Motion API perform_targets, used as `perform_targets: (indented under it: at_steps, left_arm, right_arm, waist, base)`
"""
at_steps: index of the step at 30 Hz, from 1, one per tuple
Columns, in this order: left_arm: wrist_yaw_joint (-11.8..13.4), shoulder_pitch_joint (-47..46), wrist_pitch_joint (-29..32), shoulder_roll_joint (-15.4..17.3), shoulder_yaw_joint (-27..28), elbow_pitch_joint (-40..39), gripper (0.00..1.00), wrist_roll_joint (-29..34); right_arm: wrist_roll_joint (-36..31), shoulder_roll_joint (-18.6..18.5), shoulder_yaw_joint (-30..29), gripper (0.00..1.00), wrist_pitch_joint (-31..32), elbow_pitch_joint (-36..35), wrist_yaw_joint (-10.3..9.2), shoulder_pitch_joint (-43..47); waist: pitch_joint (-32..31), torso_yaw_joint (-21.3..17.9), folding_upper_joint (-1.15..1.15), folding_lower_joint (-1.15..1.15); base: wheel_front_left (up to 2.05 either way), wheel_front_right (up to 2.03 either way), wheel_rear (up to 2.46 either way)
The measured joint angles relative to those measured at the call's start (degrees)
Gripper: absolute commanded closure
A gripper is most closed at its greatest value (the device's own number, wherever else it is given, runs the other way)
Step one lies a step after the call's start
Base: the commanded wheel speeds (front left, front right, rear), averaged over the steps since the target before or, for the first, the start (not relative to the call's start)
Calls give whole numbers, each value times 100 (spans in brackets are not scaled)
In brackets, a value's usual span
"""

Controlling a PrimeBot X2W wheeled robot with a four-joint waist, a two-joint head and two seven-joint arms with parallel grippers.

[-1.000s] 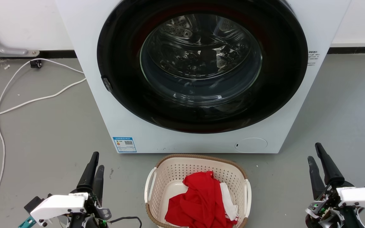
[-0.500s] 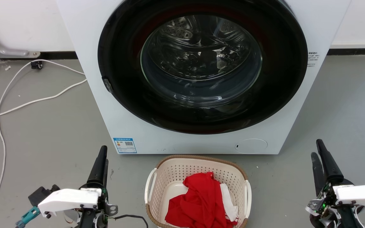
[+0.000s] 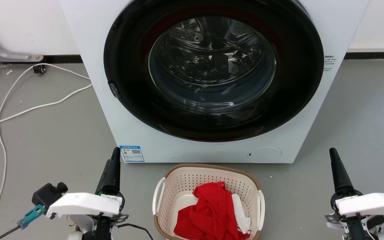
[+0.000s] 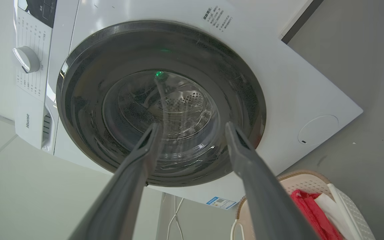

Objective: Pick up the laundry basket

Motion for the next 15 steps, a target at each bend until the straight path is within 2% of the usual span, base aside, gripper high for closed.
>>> perform_targets:
  at_steps: [15]
  left_arm:
    - [116,-116,-274,1,-320,-44,0,1664]
  right_arm:
    - [-2079,40,71,0,-287,29,0,-40]
  waist:
    - [3,-5,0,0]
  base:
    - [0,0,0]
